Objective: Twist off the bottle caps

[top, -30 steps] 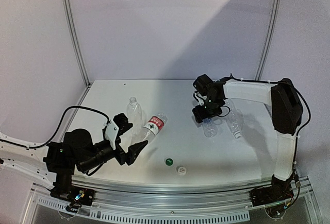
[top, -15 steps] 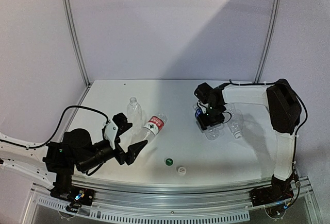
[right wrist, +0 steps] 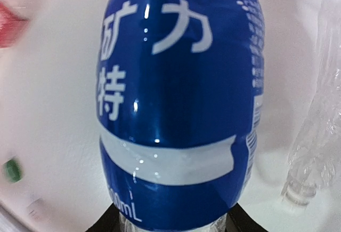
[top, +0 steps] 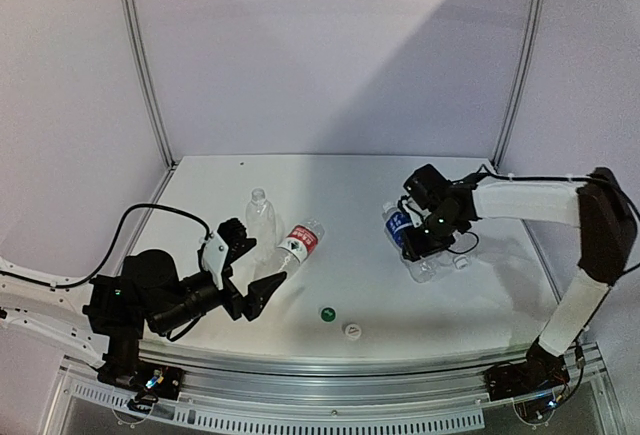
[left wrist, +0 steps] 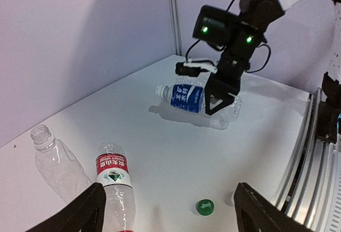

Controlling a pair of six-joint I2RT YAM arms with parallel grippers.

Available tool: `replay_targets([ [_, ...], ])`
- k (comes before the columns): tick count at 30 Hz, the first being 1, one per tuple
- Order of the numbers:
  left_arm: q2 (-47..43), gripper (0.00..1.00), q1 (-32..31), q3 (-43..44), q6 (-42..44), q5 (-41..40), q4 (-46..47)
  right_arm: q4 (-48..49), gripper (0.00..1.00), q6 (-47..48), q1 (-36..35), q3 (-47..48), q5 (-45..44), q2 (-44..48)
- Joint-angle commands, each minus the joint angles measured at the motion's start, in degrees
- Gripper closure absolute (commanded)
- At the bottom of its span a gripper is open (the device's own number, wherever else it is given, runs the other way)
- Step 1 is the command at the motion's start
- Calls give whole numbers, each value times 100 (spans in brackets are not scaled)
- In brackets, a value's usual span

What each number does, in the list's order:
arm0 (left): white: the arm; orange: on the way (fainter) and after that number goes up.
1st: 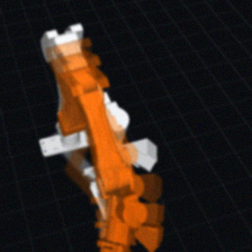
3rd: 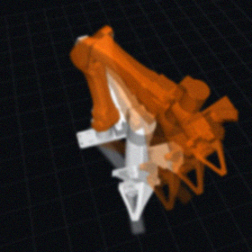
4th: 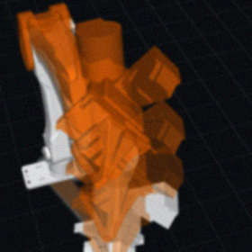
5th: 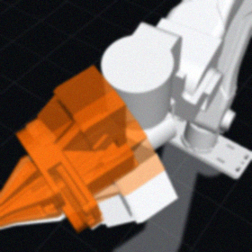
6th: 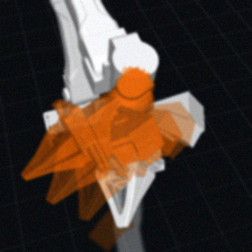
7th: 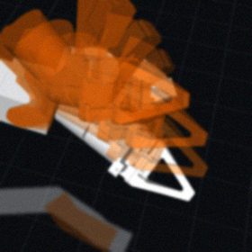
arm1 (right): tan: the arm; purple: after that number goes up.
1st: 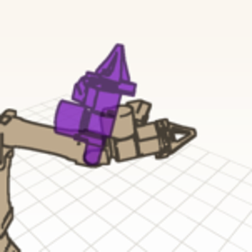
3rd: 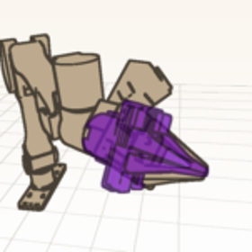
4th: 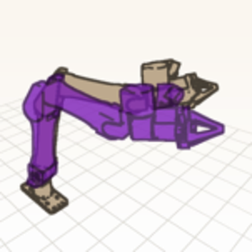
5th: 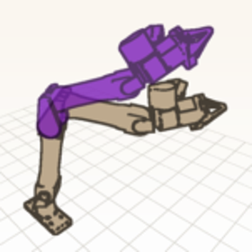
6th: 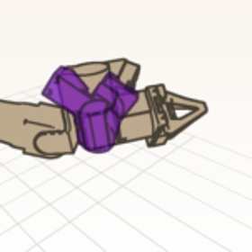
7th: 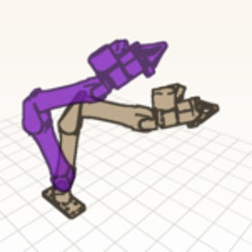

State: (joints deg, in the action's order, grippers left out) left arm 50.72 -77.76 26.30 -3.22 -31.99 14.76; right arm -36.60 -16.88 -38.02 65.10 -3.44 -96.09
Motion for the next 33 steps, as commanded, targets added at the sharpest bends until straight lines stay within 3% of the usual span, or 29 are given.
replay_targets([
  [1, -18, 11, 24, -13, -190, -56, 293, 1089, 50, 65, -604, -538, 566, 1049],
  [6, 96, 3, 32, -241, -805, -55, 1059, 2103, 49, -73, -1448, -1189, 493, 1803],
  [12, 468, 1, 40, 8, -1871, -116, 1654, 3143, 48, -8, -2531, -1496, -236, 2184],
  [20, 1826, 1, 117, 417, -2291, 70, 2663, 4009, 47, 214, -3371, -1668, -791, 2092],
  [28, 2363, 9, 191, 434, -2314, 275, 3551, 4231, 47, 409, -3929, -1741, -1117, 2016],
  [33, 2521, 22, 252, 415, -2304, 492, 3832, 4409, 46, 450, -4100, -1843, -1220, 2059],
])
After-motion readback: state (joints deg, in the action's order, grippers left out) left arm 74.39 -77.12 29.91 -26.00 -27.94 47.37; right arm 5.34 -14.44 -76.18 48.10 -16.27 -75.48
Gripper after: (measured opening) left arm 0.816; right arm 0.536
